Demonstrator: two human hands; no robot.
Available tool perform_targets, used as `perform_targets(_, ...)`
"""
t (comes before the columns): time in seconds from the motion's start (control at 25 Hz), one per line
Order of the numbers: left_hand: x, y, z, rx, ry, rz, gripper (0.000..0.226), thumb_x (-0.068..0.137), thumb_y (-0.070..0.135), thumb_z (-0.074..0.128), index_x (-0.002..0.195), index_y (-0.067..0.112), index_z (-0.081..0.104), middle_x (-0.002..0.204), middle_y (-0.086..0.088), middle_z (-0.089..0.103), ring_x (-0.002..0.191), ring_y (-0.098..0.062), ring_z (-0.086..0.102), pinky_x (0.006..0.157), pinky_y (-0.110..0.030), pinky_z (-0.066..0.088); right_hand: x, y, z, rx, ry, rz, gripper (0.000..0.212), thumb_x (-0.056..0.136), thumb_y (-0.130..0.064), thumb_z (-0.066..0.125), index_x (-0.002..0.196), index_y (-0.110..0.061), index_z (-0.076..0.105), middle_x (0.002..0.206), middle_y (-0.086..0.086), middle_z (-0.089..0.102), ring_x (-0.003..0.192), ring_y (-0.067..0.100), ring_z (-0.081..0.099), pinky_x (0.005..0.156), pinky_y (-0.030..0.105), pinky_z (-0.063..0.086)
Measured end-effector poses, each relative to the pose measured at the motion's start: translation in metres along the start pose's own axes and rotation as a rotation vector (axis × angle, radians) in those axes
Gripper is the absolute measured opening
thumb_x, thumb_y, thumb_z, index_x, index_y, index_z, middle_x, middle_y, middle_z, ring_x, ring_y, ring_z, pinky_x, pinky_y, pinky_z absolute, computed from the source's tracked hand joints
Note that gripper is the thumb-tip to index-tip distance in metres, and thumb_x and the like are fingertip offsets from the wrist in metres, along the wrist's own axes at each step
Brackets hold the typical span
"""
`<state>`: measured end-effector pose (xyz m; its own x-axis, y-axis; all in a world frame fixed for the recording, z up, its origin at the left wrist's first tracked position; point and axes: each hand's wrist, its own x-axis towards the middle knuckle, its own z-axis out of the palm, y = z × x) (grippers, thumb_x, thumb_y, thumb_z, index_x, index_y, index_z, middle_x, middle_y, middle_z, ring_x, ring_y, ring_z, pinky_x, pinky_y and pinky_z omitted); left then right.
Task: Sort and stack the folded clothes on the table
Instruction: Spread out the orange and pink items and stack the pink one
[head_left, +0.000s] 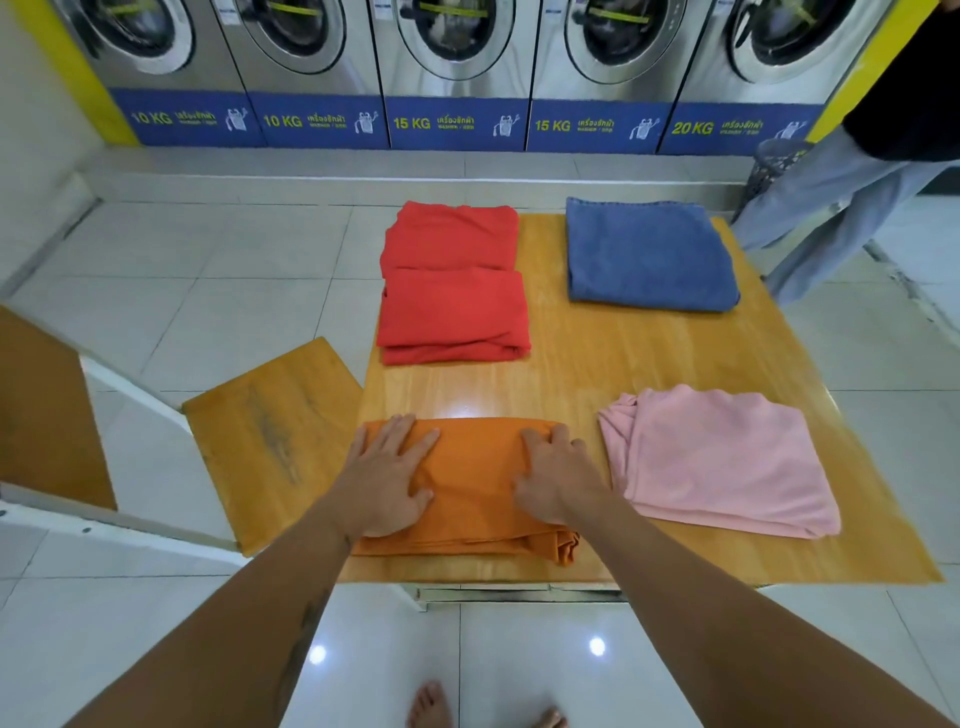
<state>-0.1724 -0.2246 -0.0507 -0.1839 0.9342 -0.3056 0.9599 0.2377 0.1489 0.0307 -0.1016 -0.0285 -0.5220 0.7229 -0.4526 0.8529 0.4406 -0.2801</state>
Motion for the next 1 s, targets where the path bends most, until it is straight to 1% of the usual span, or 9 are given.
perform_targets(0.16, -0.001, 0.006, -0.010, -0.102, -0.008, -0.014, 0.078, 0.089, 0.053, 0.045, 0.155, 0.030, 0.011, 0.165, -0.004, -0.001, 0.151, -0.022, -0.004, 0.121, -0.050, -0.005, -0.005, 0.006, -0.007, 0.093, 0.003, 0.028, 0.070, 0.089, -0.035, 0.050, 0.153, -0.023, 0.023, 0.155, 0.014, 0.024, 0.136, 0.040, 0.032, 0.108, 0.051, 0.037)
perform_targets(0.24, 0.006, 0.023, -0.022, -0.263, 0.073, -0.026, 0.069, 0.092, 0.045, 0.048, 0.153, 0.026, 0.022, 0.164, -0.002, 0.011, 0.151, -0.022, 0.006, 0.122, -0.048, 0.003, -0.010, 0.015, -0.019, 0.194, 0.046, 0.056, 0.069, 0.090, -0.034, 0.050, 0.153, -0.023, 0.025, 0.155, 0.013, 0.026, 0.139, 0.037, 0.031, 0.111, 0.051, 0.035)
perform_targets(0.36, 0.027, 0.068, -0.049, -0.597, 0.199, -0.011, 0.053, 0.096, 0.032, 0.051, 0.147, 0.025, 0.038, 0.156, 0.006, 0.029, 0.144, -0.019, 0.027, 0.115, -0.033, 0.024, -0.019, 0.043, -0.042, 0.301, 0.194, 0.105, 0.066, 0.092, -0.032, 0.053, 0.152, -0.020, 0.031, 0.155, 0.015, 0.030, 0.140, 0.036, 0.032, 0.113, 0.047, 0.032)
perform_targets(0.44, 0.041, 0.107, -0.060, -0.719, 0.231, 0.006, 0.048, 0.096, 0.027, 0.052, 0.143, 0.023, 0.044, 0.151, 0.007, 0.037, 0.137, -0.015, 0.036, 0.103, -0.022, 0.027, -0.027, 0.073, -0.060, 0.310, 0.267, 0.149, 0.063, 0.093, -0.029, 0.053, 0.151, -0.018, 0.032, 0.152, 0.017, 0.034, 0.138, 0.038, 0.034, 0.113, 0.046, 0.031)
perform_targets(0.56, 0.064, 0.165, -0.063, -0.867, 0.148, 0.019, 0.050, 0.093, 0.024, 0.056, 0.142, 0.022, 0.046, 0.150, 0.002, 0.041, 0.125, -0.012, 0.046, 0.092, -0.019, 0.032, -0.037, 0.126, -0.079, 0.289, 0.335, 0.272, 0.065, 0.092, -0.030, 0.053, 0.152, -0.019, 0.029, 0.152, 0.017, 0.033, 0.136, 0.041, 0.034, 0.111, 0.048, 0.032)
perform_targets(0.64, 0.081, 0.200, -0.055, -0.965, 0.035, -0.027, 0.058, 0.090, 0.026, 0.057, 0.146, 0.023, 0.041, 0.153, -0.003, 0.039, 0.134, -0.018, 0.041, 0.101, -0.028, 0.036, -0.043, 0.163, -0.083, 0.261, 0.354, 0.390, 0.067, 0.092, -0.034, 0.051, 0.153, -0.023, 0.026, 0.152, 0.015, 0.031, 0.134, 0.042, 0.034, 0.109, 0.051, 0.034)
perform_targets(0.72, 0.097, 0.231, -0.042, -0.950, -0.044, -0.118, 0.068, 0.087, 0.029, 0.055, 0.151, 0.026, 0.032, 0.153, -0.006, 0.037, 0.137, -0.026, 0.039, 0.108, -0.038, 0.037, -0.046, 0.198, -0.081, 0.239, 0.352, 0.473, 0.067, 0.092, -0.034, 0.049, 0.153, -0.026, 0.023, 0.152, 0.015, 0.028, 0.134, 0.043, 0.033, 0.108, 0.054, 0.034)
perform_targets(0.88, 0.114, 0.278, -0.017, -0.614, -0.063, -0.274, 0.072, 0.086, 0.031, 0.042, 0.154, 0.029, 0.017, 0.148, -0.011, 0.032, 0.134, -0.035, 0.030, 0.110, -0.042, 0.030, -0.042, 0.246, -0.075, 0.345, 0.301, 0.476, 0.063, 0.095, -0.030, 0.045, 0.152, -0.021, 0.021, 0.142, 0.020, 0.033, 0.128, 0.048, 0.038, 0.105, 0.054, 0.034)
perform_targets(1.0, 0.122, 0.300, -0.012, -0.742, -0.010, -0.321, 0.065, 0.082, 0.023, 0.042, 0.145, 0.032, 0.031, 0.133, -0.006, 0.041, 0.118, -0.030, 0.037, 0.100, -0.039, 0.038, -0.034, 0.268, -0.077, 0.487, 0.275, 0.418, 0.070, 0.088, -0.022, 0.051, 0.152, -0.025, 0.023, 0.135, 0.019, 0.035, 0.116, 0.045, 0.046, 0.102, 0.049, 0.041)
